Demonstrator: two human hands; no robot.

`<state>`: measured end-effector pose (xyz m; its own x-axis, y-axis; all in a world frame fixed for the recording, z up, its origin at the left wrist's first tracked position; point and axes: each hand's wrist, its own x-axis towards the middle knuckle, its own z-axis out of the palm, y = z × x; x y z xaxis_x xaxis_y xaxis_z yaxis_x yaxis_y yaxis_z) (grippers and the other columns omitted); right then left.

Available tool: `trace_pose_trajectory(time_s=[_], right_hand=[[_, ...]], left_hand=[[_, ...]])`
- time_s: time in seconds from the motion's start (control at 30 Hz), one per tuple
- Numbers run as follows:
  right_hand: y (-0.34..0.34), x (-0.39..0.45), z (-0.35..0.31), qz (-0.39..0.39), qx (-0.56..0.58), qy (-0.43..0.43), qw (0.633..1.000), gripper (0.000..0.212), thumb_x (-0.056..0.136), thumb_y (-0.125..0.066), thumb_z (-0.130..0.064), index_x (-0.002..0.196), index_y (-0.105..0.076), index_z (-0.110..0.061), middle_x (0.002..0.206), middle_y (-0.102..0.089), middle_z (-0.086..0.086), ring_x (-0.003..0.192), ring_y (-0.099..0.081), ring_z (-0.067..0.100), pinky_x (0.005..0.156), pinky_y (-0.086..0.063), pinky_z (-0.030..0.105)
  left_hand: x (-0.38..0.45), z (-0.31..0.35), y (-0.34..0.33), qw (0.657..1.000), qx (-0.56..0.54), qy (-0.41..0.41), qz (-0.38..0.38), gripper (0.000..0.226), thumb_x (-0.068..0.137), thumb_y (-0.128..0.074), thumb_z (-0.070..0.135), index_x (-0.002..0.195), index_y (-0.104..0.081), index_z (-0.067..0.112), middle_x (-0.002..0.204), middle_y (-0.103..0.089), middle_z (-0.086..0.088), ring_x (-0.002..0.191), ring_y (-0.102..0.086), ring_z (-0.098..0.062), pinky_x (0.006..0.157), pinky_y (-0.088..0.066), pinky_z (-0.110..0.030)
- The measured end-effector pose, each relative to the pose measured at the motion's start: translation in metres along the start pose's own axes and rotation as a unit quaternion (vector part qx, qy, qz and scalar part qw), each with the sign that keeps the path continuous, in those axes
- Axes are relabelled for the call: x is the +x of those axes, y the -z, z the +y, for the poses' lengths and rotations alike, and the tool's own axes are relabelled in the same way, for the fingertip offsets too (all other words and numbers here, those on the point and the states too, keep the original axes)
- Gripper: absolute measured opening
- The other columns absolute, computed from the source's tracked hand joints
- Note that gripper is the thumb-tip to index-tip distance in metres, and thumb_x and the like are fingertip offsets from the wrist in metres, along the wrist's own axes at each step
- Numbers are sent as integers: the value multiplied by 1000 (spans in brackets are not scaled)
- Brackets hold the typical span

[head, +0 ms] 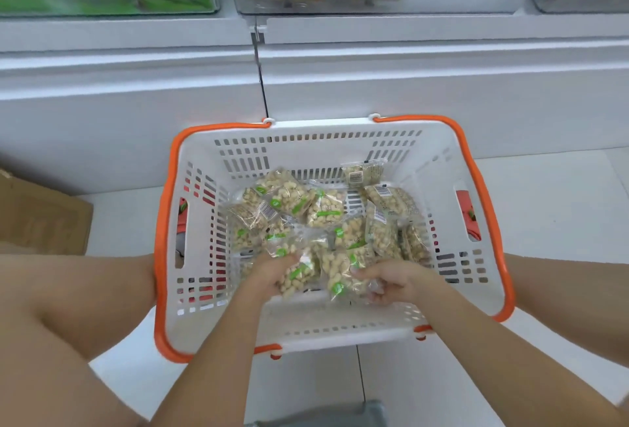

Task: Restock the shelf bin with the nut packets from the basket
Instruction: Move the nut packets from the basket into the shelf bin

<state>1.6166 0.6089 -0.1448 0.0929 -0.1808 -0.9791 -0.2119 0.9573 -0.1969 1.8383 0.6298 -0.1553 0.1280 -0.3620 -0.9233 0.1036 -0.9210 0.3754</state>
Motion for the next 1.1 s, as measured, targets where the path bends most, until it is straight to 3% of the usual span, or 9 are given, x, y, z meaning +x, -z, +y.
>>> trace_pose_trajectory(time_s=[0.13,0.37,0.5,0.6,0.67,0.77,0.87,0.97,1.1], right_hand=[[-4,-40,-11,-36,116,90,988,69,62,-80,-12,124,-50,-5,135,-52,4,94,-56,16,57,-54,27],[-26,-134,-68,-62,252,259,930,11,80,-72,-8,83,-62,-11,93,-61,-1,85,-58,14,73,-54,30],[-38,-185,-96,-56,211,303,928,17,79,-75,-11,87,-61,-16,85,-55,-4,72,-46,9,62,-41,22],[-40,-218,-115,-35,132,324,936,18,79,-77,-21,81,-59,-23,77,-51,-8,71,-41,7,62,-34,19],[-40,-235,-127,-34,98,355,929,17,80,-76,-24,84,-59,-25,81,-53,-10,76,-42,7,67,-34,20],[-48,-248,-141,-37,116,395,911,24,80,-73,-34,99,-60,-27,95,-57,-11,92,-47,7,79,-35,23],[-57,-244,-147,-42,113,420,900,35,76,-75,-39,106,-60,-27,104,-60,-12,109,-45,11,91,-33,29],[-53,-237,-149,-47,98,431,896,33,74,-77,-38,103,-62,-29,97,-62,-11,109,-49,13,85,-38,29],[-33,-251,-163,-50,115,480,868,65,71,-78,-35,128,-49,-23,98,-64,-2,98,-57,18,85,-49,34]], left_hand=[[-35,22,2,998,-14,-60,-28,73,72,-77,20,133,-39,6,124,-57,-19,110,-57,-32,89,-49,-41],[-108,89,-8,946,-162,-187,-208,64,77,-58,-15,132,-37,8,119,-57,-26,99,-64,-30,82,-56,-42],[-163,132,-6,922,-97,-328,-180,31,86,-48,-19,112,-49,-1,112,-61,-24,92,-65,-26,83,-56,-35],[-199,162,1,910,-76,-382,-142,23,87,-43,-16,89,-51,5,69,-67,-5,60,-64,-13,61,-55,-27],[-223,178,5,902,-103,-380,-180,19,85,-42,-4,75,-53,7,54,-56,-1,53,-54,-15,63,-50,-30],[-246,187,3,887,-88,-385,-240,22,76,-65,23,94,-64,11,79,-55,-11,74,-57,-25,79,-54,-46],[-241,192,-8,875,-48,-451,-168,27,73,-77,33,96,-66,23,85,-60,-14,72,-54,-27,78,-45,-45],[-233,199,-18,883,-103,-439,-133,13,82,-71,22,85,-60,17,49,-51,-3,38,-41,-15,68,-35,-41],[-236,224,-10,898,-19,-414,-149,16,84,-66,20,88,-55,10,37,-42,4,32,-36,-10,50,-41,-23]])
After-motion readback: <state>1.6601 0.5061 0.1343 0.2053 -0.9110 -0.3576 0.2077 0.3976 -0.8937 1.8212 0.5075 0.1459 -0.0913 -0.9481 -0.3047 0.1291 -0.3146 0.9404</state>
